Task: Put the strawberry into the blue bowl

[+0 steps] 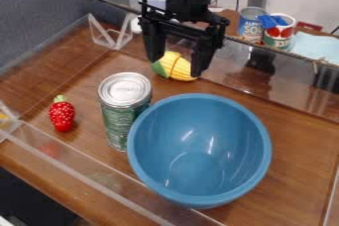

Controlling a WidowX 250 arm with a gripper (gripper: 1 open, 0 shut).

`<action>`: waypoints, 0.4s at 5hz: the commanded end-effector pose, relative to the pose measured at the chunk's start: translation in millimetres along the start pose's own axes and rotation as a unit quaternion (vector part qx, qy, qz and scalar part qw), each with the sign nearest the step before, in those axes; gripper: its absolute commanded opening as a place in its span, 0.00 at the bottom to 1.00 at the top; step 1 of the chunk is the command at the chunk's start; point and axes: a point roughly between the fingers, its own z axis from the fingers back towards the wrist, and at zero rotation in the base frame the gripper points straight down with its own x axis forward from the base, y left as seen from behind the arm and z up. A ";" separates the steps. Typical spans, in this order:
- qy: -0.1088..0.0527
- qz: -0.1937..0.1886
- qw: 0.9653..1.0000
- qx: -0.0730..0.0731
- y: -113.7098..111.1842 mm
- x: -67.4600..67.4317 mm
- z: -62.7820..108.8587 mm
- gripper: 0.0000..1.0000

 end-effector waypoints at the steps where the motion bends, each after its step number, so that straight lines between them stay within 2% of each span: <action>1: 0.007 -0.020 1.000 0.000 4.1 -3.6 -5.7 1.00; 2: 0.013 -0.036 0.999 0.000 10.6 -8.5 -11.5 1.00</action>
